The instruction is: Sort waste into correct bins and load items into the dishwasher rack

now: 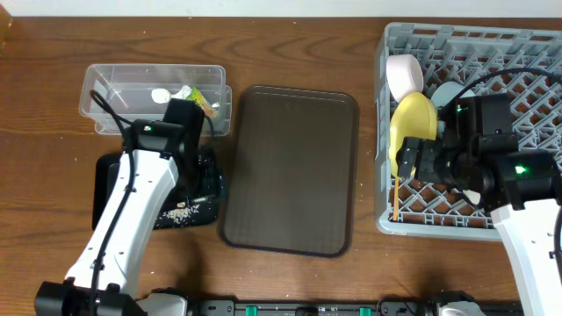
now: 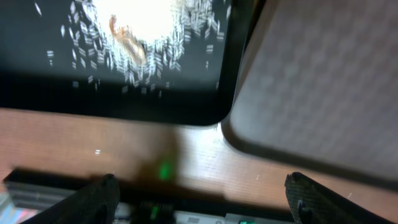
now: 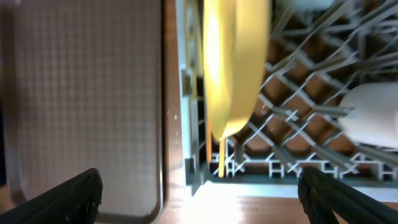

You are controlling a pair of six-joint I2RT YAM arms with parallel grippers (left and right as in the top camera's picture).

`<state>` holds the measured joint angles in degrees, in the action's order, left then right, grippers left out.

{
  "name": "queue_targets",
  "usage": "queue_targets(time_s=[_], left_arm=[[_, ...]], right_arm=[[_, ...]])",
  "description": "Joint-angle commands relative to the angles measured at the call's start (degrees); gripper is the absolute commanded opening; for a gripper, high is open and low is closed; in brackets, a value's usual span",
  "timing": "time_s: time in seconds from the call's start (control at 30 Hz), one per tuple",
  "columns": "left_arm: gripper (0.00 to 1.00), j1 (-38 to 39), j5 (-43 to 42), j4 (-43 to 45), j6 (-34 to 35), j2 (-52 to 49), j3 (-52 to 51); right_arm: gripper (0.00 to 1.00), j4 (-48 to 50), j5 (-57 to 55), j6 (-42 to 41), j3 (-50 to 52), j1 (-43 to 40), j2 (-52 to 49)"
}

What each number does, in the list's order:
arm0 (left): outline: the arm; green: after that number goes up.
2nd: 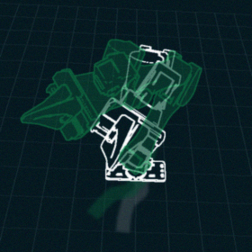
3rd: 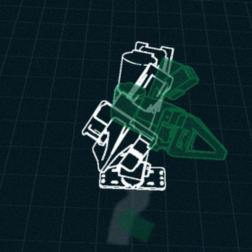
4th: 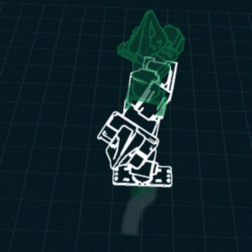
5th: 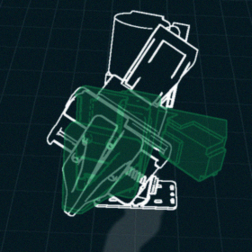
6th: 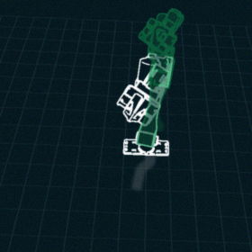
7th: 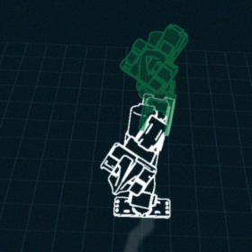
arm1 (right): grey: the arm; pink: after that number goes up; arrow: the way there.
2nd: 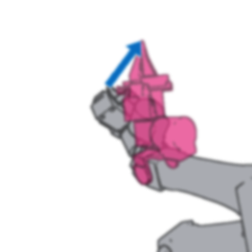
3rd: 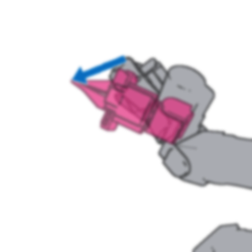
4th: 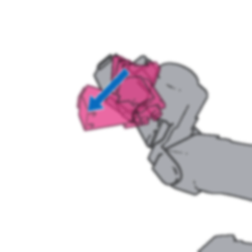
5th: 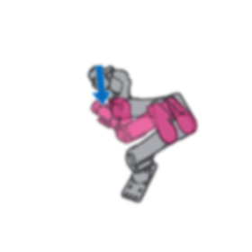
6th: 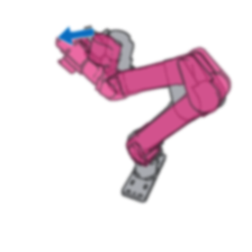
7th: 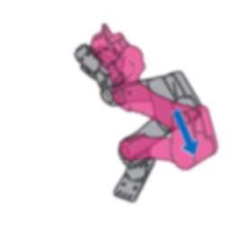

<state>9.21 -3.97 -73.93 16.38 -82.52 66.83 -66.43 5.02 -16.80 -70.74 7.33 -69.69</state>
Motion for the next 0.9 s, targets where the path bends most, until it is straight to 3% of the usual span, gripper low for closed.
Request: queue_targets(time_s=[0.0, 0.23, 0.27, 0.57, 0.87], left_arm=[[0.88, 0.48, 0.07, -2.78, -2.38, 0.2, 0.37], [0.91, 0.48, 0.13, -5.29, -2.36, 5.66, -0.28], [0.94, 0.48, 0.13, -4.7, -2.16, 7.93, -0.7], [0.95, 0.48, 0.55, 3.3, -1.11, 37.81, -6.82], [0.95, 0.48, 0.94, 8.26, -1.11, 53.86, -7.41]], right_arm=[[0.99, -0.28, 2.58, 2.6, 3.1, -0.79, -0.04], [0.99, -0.61, 2.51, 2.05, 7.28, -0.72, 4.79], [0.99, -0.46, 2.45, 2.1, 7.78, -0.72, 6.36], [0.99, 6.14, -1.81, 0.44, 17.66, -0.72, 26.93], [0.99, 6.23, -3.48, -3.34, 24.11, -0.72, 36.7]])
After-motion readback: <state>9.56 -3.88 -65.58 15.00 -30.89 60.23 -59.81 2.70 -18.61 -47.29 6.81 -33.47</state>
